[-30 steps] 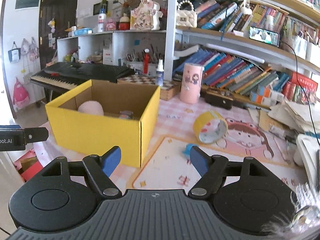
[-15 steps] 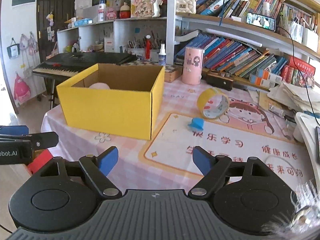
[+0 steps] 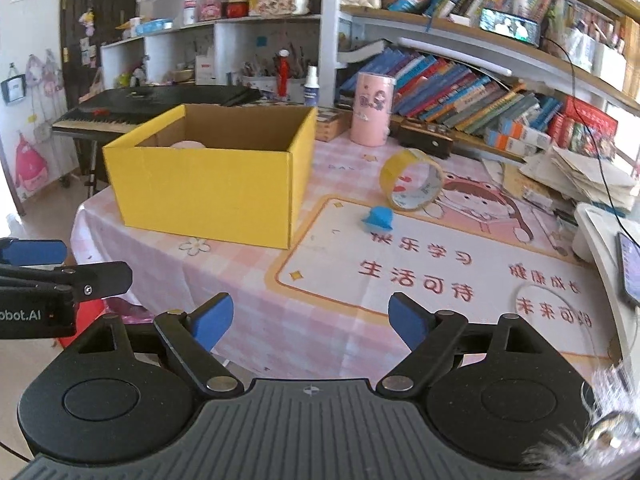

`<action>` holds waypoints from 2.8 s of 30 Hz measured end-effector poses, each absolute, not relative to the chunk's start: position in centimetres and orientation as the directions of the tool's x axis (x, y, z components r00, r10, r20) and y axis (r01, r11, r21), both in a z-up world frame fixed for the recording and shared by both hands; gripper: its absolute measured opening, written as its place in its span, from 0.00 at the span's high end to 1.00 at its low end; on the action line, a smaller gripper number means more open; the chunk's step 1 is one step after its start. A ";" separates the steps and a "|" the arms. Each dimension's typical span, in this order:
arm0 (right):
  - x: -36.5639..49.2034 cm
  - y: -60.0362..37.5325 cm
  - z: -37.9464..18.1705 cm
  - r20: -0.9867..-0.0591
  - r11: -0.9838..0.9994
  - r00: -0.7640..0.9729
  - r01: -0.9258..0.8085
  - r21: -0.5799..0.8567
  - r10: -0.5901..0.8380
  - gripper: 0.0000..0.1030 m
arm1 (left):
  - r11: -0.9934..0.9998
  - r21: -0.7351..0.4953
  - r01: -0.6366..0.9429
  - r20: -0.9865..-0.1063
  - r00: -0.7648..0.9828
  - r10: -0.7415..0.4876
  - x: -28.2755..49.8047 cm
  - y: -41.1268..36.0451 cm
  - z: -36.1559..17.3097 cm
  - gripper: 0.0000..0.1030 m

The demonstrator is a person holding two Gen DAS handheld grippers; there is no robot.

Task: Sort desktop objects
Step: 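Reach the left tool to the blue block and close on it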

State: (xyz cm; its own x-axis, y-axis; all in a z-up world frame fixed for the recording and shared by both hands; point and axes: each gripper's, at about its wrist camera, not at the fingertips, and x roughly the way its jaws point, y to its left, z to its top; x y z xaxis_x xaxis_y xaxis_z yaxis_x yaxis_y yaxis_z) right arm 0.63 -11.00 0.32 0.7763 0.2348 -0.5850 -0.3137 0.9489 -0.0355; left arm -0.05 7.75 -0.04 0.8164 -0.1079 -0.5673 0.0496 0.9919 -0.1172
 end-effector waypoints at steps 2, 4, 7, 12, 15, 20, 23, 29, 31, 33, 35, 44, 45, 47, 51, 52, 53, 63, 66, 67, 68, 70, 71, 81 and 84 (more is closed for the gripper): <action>0.8 -11.4 0.3 -0.589 0.955 0.778 -0.294 -0.033 0.219 0.18 | 0.991 -0.117 0.066 -0.568 0.814 -0.121 0.2 7.5 -0.1 0.16; 0.7 -11.8 0.2 -0.592 0.960 0.779 -0.278 -0.033 0.206 0.18 | 0.990 -0.120 0.078 -0.568 0.812 -0.133 0.4 7.2 -0.2 0.16; 0.8 -12.3 0.2 -0.593 0.965 0.783 -0.260 -0.037 0.189 0.18 | 0.988 -0.128 0.090 -0.568 0.810 -0.148 0.7 6.8 -0.3 0.16; 1.1 -13.2 0.1 -0.597 0.970 0.785 -0.240 -0.046 0.165 0.18 | 0.984 -0.143 0.108 -0.569 0.804 -0.171 1.4 6.1 -0.4 0.16; 1.4 -13.9 0.1 -0.600 0.972 0.785 -0.228 -0.050 0.153 0.18 | 0.982 -0.147 0.119 -0.571 0.801 -0.182 1.8 5.5 -0.5 0.16; 2.1 -15.0 0.1 -0.603 0.976 0.785 -0.212 -0.048 0.141 0.18 | 0.981 -0.141 0.131 -0.569 0.800 -0.189 2.6 4.3 -0.4 0.11; 2.4 -15.7 0.0 -0.603 0.978 0.786 -0.204 -0.046 0.136 0.18 | 0.979 -0.142 0.145 -0.567 0.799 -0.200 3.0 3.6 -0.4 0.09; 3.6 -17.4 -0.2 -0.605 0.983 0.786 -0.182 -0.032 0.125 0.18 | 0.977 -0.127 0.171 -0.576 0.789 -0.213 4.6 1.6 -0.5 0.09; 4.1 -18.1 -0.2 -0.606 0.984 0.786 -0.175 -0.028 0.122 0.18 | 0.976 -0.125 0.177 -0.579 0.786 -0.217 5.2 1.0 -0.5 0.09; 4.7 -18.8 -0.2 -0.607 0.985 0.786 -0.170 -0.026 0.120 0.18 | 0.976 -0.125 0.181 -0.581 0.784 -0.220 5.6 0.3 -0.5 0.09; 5.3 -19.5 -0.2 -0.608 0.986 0.785 -0.167 -0.025 0.117 0.18 | 0.974 -0.126 0.186 -0.583 0.781 -0.224 6.2 -0.5 -0.6 0.09; 8.6 -22.7 -0.3 -0.621 0.984 0.775 -0.177 -0.028 0.122 0.18 | 0.972 -0.136 0.190 -0.596 0.768 -0.234 9.0 -3.8 -0.9 0.09; 8.9 -23.0 -0.3 -0.621 0.983 0.774 -0.180 -0.028 0.124 0.18 | 0.972 -0.138 0.190 -0.599 0.766 -0.234 9.3 -4.2 -1.0 0.09; 9.6 -23.7 -0.3 -0.619 0.983 0.775 -0.183 -0.026 0.128 0.18 | 0.972 -0.139 0.188 -0.601 0.764 -0.234 9.8 -4.9 -1.0 0.09; 11.4 -25.1 -0.3 -0.618 0.981 0.775 -0.191 -0.025 0.135 0.18 | 0.970 -0.147 0.191 -0.607 0.757 -0.241 11.1 -6.3 -1.3 0.09; 11.9 -25.5 -0.3 -0.618 0.981 0.774 -0.194 -0.025 0.137 0.18 | 0.971 -0.147 0.188 -0.608 0.757 -0.239 11.4 -6.7 -1.4 0.09; 12.3 -25.8 -0.3 -0.617 0.980 0.775 -0.197 -0.025 0.140 0.18 | 0.972 -0.148 0.183 -0.609 0.758 -0.235 11.7 -7.2 -1.4 0.09; 16.8 -29.3 0.1 -0.589 0.971 0.783 -0.240 0.010 0.200 0.18 | 0.986 -0.155 0.057 -0.621 0.771 -0.142 14.9 -9.7 -2.3 0.09; 17.9 -29.7 0.1 -0.591 0.961 0.771 -0.275 0.023 0.235 0.18 | 0.988 -0.156 0.021 -0.627 0.770 -0.115 15.7 -10.1 -2.7 0.09; 18.2 -29.8 0.1 -0.591 0.958 0.768 -0.287 0.027 0.246 0.18 | 0.988 -0.155 0.012 -0.627 0.771 -0.108 16.0 -10.3 -2.8 0.09; 18.5 -29.9 0.1 -0.590 0.954 0.765 -0.298 0.031 0.258 0.18 | 0.989 -0.151 0.005 -0.626 0.773 -0.099 16.3 -10.5 -3.0 0.09; 19.1 -30.1 0.2 -0.581 0.946 0.763 -0.321 0.040 0.284 0.18 | 0.991 -0.137 -0.004 -0.623 0.777 -0.083 16.9 -10.9 -3.3 0.10; 19.3 -30.2 0.3 -0.576 0.943 0.764 -0.329 0.042 0.292 0.18 | 0.992 -0.125 -0.010 -0.624 0.779 -0.070 17.2 -11.1 -3.4 0.11; 21.6 -31.3 0.5 -0.574 0.929 0.754 -0.367 0.035 0.319 0.18 | 0.993 -0.093 -0.068 -0.653 0.757 -0.009 22.3 -12.4 -5.6 0.20; 22.3 -31.8 0.4 -0.580 0.928 0.750 -0.371 0.031 0.318 0.18 | 0.995 -0.063 -0.080 -0.665 0.747 0.018 23.6 -12.7 -6.2 0.28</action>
State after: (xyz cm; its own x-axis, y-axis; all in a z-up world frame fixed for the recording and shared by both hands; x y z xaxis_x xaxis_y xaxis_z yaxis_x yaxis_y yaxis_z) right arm 22.28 -31.80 0.39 0.7496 0.3184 -0.5803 -0.3706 0.9283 0.0306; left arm 23.61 -12.68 -6.18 0.7467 0.0180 -0.6649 -0.0797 0.9949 -0.0626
